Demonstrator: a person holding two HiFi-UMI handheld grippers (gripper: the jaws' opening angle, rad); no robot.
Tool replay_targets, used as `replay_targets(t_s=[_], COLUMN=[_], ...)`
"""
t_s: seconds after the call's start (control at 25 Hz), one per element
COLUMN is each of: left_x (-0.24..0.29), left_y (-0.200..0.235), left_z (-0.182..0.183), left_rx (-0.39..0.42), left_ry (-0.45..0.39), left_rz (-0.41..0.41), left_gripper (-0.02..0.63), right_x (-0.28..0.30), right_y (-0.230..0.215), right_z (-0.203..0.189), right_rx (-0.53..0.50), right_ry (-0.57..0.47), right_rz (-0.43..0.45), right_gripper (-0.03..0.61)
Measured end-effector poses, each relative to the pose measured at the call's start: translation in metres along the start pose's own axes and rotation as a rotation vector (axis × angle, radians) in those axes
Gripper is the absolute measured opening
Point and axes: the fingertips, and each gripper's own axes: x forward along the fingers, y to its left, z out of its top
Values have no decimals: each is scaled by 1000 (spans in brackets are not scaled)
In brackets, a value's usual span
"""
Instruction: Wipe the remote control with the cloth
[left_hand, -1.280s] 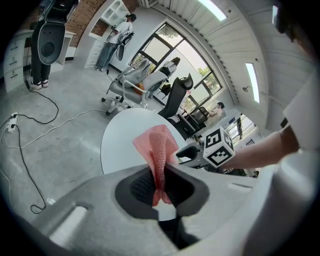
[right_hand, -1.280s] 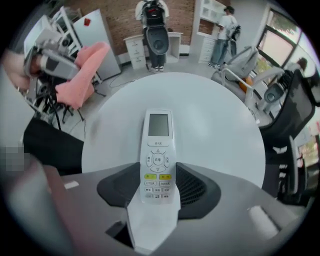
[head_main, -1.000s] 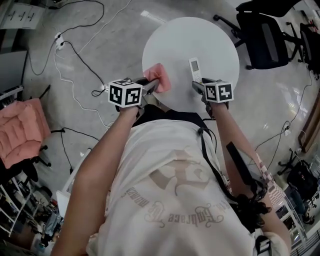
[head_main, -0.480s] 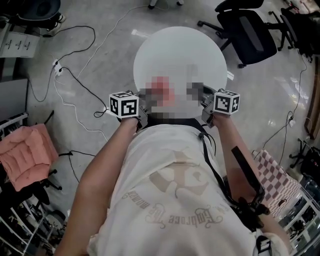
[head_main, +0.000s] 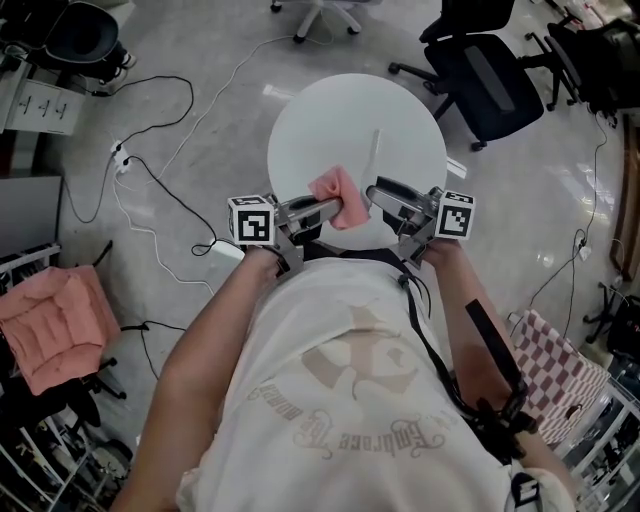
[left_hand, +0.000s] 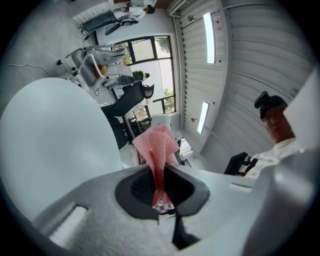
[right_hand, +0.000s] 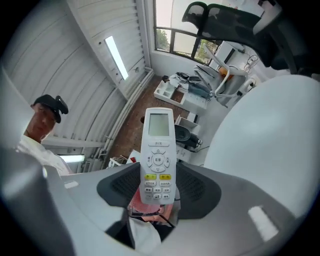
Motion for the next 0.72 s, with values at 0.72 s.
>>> replay_targets(t_s=[0.72], left_x=[4], left_y=[-12], left_z=[33], left_rx=[132], left_ry=[-42], left_rz=[23], left_gripper=[17], right_x=[17], right_y=[23], right_z=[-39], right_rx=[-34], right_ry=[195], right_rz=[106], right_gripper=[230])
